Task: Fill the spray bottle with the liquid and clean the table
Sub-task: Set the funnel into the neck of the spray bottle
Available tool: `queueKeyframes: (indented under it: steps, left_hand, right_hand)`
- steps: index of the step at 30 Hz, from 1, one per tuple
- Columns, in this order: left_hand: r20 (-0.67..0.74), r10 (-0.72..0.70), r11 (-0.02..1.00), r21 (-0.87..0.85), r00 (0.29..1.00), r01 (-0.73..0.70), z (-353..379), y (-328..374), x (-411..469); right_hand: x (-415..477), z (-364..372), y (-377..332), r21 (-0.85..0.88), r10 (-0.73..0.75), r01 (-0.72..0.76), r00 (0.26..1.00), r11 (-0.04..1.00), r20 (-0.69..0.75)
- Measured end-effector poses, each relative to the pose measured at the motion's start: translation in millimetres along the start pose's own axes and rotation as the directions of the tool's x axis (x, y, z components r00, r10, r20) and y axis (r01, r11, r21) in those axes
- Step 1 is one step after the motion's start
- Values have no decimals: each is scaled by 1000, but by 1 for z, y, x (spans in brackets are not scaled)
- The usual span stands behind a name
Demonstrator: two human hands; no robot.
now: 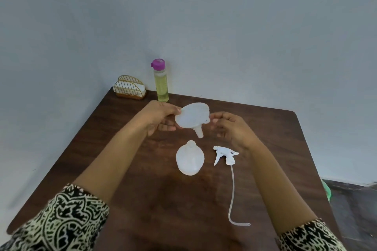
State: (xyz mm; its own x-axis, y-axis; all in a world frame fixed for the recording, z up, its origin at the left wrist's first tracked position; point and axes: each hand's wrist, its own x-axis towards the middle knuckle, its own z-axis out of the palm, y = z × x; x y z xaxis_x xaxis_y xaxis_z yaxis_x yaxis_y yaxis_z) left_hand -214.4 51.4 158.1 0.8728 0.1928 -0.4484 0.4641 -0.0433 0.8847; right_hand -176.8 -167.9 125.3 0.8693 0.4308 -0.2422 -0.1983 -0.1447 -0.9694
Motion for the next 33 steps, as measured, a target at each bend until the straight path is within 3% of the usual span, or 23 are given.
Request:
queueKeyframes:
  steps: [5,8,12,16,19,23,33]
  left_hand:
    - [108,18,965,257,994,-45,-3,15,10]
    - [146,36,958,277,989,-76,-2,23,17]
    - [177,53,973,213,983,-91,0,22,25]
    - [187,-4,995,101,982,-15,5,3,29]
    - [100,-23,1000,-1,995,23,2,-12,23]
    - [-70,39,989,-140,997,-49,-6,-38,-8]
    - [-66,70,973,-216,995,-83,21,-67,-46]
  right_hand:
    - [13,1,-34,-102,79,-68,991,992,104]
    - [17,8,-43,-87,120,-111,987,990,103]
    - [16,13,-37,10,119,-120,990,993,74]
    - [13,15,-23,-21,108,-108,994,994,-2]
    - [10,13,-13,-60,99,-104,993,993,-70]
    - [6,9,-4,-55,73,-81,989,995,-132]
    - [-4,23,12,-54,47,-60,974,997,-222]
